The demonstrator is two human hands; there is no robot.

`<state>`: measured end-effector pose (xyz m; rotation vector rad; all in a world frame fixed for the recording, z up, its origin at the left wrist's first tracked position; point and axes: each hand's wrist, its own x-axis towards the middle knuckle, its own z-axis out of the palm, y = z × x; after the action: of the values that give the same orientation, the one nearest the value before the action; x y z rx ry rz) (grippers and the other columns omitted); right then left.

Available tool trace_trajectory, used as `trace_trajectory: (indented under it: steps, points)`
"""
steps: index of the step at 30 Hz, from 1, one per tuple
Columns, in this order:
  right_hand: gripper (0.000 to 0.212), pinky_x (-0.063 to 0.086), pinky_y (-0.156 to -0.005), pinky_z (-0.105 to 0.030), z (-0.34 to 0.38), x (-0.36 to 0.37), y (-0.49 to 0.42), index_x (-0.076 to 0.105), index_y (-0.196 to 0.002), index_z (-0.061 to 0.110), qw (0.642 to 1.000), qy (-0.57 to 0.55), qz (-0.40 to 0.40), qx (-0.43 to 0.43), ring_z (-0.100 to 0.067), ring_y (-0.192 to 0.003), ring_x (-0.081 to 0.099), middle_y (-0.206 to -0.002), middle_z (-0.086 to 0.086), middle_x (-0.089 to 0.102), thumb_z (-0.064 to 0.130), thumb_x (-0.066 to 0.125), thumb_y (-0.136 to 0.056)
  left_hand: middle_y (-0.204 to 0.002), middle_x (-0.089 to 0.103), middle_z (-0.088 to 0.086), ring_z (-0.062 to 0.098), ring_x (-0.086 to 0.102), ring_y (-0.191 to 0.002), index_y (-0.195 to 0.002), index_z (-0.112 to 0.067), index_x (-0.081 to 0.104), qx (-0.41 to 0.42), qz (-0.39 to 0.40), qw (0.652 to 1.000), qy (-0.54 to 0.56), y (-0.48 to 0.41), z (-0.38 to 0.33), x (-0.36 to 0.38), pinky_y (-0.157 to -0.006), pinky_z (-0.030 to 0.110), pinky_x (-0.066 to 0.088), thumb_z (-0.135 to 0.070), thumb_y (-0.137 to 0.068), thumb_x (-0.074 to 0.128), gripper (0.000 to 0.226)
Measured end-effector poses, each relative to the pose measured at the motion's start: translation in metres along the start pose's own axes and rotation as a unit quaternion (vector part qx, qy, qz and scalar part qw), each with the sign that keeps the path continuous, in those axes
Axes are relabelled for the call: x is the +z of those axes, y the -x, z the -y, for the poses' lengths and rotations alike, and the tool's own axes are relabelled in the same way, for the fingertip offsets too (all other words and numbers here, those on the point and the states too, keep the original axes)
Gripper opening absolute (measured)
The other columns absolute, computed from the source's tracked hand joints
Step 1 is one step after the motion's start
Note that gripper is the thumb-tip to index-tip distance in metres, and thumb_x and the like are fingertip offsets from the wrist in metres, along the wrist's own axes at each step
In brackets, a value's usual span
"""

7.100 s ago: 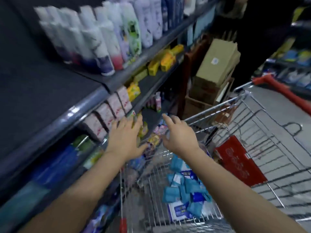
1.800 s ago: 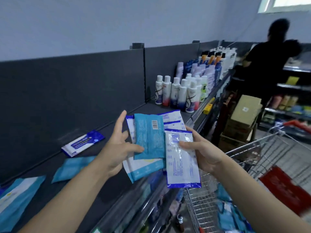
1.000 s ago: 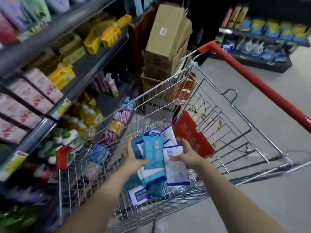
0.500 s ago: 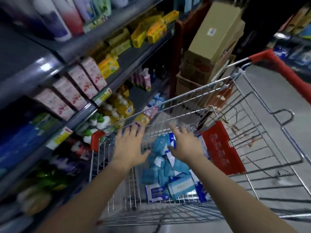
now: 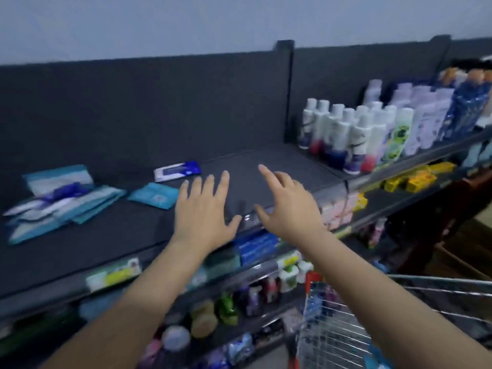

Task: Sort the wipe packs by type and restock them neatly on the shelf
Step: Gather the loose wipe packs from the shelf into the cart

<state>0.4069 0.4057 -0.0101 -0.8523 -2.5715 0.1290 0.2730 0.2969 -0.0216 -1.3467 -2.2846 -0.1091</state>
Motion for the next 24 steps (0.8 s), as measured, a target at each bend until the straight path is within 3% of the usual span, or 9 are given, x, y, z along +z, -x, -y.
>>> trace_trajectory:
  steps: [5, 9, 14, 19, 24]
  points:
    - [0.077, 0.043, -0.092, -0.040, 0.140, 0.039, -0.042, 0.012, -0.151, 0.031, 0.997, -0.031, 0.026, -0.064, -0.030, -0.123, 0.044, -0.144, -0.003, 0.037, 0.046, 0.055, -0.089, -0.149, 0.035, 0.009, 0.030, 0.035, -0.135, -0.152, -0.018, 0.011, -0.100, 0.034, 0.993, -0.046, 0.039, 0.148, 0.003, -0.112, 0.044, 0.024, -0.065, -0.082, 0.048, 0.092]
    - [0.074, 0.044, -0.092, -0.040, 0.207, 0.069, -0.062, 0.019, -0.149, 0.029, 0.992, -0.041, 0.086, -0.080, -0.032, -0.120, 0.047, -0.140, -0.004, 0.040, 0.045, 0.056, -0.087, -0.152, 0.031, 0.009, 0.029, 0.033, -0.136, -0.152, -0.020, 0.009, -0.158, 0.083, 0.982, -0.055, 0.065, 0.228, 0.014, -0.112, 0.043, 0.026, -0.067, -0.083, 0.047, 0.092]
    - [0.073, 0.045, -0.092, -0.039, 0.243, 0.097, -0.097, 0.021, -0.149, 0.029, 0.985, -0.052, 0.147, -0.074, -0.030, -0.123, 0.048, -0.141, -0.005, 0.040, 0.047, 0.057, -0.087, -0.153, 0.029, 0.009, 0.029, 0.035, -0.136, -0.152, -0.021, 0.010, -0.207, 0.115, 0.971, -0.030, 0.067, 0.295, 0.035, -0.109, 0.041, 0.029, -0.076, -0.074, 0.052, 0.104]
    - [0.075, 0.046, -0.095, -0.038, 0.274, 0.134, -0.134, 0.025, -0.146, 0.030, 0.971, -0.058, 0.194, -0.127, -0.027, -0.120, 0.049, -0.133, -0.004, 0.043, 0.045, 0.063, -0.083, -0.157, 0.020, 0.007, 0.027, 0.021, -0.143, -0.152, -0.026, 0.008, -0.199, 0.166, 0.966, -0.012, 0.051, 0.341, 0.060, -0.115, 0.043, 0.021, -0.085, -0.061, 0.054, 0.118]
    - [0.092, 0.036, -0.106, -0.040, 0.303, 0.174, -0.177, 0.019, -0.149, 0.037, 0.946, -0.070, 0.250, -0.196, -0.024, -0.135, 0.033, -0.150, 0.000, 0.028, 0.045, 0.071, -0.074, -0.160, 0.009, 0.002, 0.022, 0.008, -0.146, -0.153, -0.028, 0.005, -0.184, 0.257, 0.946, 0.064, 0.029, 0.384, 0.078, -0.118, 0.040, 0.013, -0.090, -0.044, 0.062, 0.137]
